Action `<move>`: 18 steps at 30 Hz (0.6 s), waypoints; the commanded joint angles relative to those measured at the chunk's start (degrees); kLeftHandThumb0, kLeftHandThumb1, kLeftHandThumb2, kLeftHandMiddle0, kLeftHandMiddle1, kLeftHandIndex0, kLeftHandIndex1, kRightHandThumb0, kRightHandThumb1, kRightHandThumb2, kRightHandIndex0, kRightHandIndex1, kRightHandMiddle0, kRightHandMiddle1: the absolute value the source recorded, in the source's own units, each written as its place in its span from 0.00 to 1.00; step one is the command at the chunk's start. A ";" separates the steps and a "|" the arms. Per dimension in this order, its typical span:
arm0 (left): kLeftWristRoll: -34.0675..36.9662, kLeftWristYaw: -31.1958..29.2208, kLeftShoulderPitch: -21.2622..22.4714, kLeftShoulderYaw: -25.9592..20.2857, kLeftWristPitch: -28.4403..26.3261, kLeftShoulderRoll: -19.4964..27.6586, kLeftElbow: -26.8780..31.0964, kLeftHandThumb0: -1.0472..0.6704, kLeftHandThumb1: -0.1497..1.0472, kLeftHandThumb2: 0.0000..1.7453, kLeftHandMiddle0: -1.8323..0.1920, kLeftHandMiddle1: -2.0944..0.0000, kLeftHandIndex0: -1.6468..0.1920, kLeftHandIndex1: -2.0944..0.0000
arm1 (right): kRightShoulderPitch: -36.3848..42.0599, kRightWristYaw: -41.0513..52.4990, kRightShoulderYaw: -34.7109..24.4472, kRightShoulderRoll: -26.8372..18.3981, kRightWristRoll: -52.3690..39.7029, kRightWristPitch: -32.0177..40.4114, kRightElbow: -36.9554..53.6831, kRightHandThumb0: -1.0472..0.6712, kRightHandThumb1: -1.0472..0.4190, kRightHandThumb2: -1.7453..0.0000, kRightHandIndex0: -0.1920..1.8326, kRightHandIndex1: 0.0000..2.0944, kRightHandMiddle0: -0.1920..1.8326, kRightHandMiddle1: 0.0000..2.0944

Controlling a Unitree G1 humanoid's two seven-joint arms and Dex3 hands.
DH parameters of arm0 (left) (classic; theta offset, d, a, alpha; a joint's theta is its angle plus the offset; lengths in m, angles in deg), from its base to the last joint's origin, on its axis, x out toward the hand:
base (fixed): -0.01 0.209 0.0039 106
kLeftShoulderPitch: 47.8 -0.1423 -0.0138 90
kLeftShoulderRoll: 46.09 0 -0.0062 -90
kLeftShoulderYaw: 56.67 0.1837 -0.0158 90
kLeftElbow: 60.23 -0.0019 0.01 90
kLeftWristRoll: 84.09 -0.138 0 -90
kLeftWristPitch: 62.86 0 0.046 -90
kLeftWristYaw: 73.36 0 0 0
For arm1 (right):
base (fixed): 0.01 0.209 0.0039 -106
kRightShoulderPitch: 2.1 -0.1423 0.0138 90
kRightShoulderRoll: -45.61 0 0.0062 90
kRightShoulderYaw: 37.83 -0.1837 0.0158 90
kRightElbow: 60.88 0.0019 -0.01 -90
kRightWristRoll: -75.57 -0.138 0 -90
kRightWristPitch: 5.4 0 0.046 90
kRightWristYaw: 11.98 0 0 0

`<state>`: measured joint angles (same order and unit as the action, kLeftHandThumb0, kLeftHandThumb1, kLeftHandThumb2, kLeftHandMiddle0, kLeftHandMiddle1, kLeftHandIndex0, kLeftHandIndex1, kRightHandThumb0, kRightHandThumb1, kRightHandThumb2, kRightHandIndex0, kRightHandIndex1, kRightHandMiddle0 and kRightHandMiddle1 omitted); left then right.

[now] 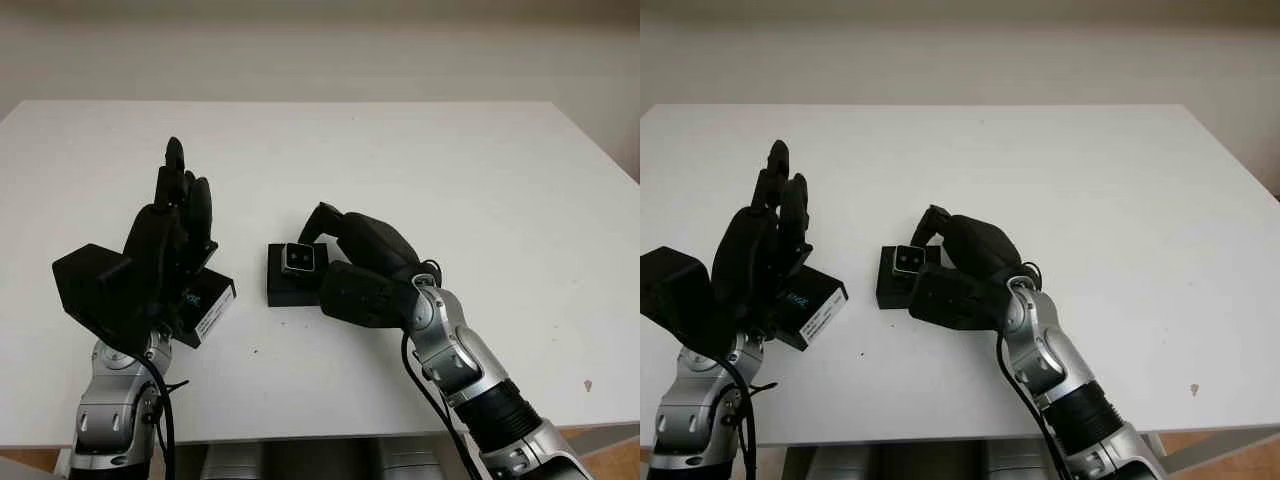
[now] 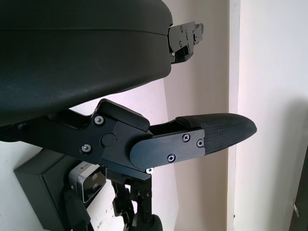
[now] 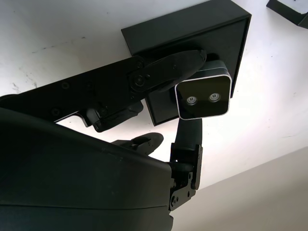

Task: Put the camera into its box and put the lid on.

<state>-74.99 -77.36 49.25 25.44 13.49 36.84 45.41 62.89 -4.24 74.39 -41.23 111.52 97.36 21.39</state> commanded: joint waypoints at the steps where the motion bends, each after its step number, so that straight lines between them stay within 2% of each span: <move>1: -0.05 0.14 0.09 -0.11 0.22 -0.21 1.20 0.16 1.00 0.36 1.00 1.00 1.00 1.00 | 0.65 -0.09 0.11 -1.38 0.70 -0.53 0.03 0.36 0.00 0.89 0.33 0.03 0.32 1.00; 18: 0.16 0.15 0.20 -0.07 0.03 -0.32 1.39 0.15 1.00 0.35 1.00 1.00 1.00 1.00 | 1.57 1.19 -0.22 -2.35 3.16 0.98 3.16 0.38 0.00 0.91 0.33 0.03 0.32 1.00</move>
<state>-74.94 -77.35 49.25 25.44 13.43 36.83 45.45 63.63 -3.21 74.29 -42.42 114.16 97.93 23.71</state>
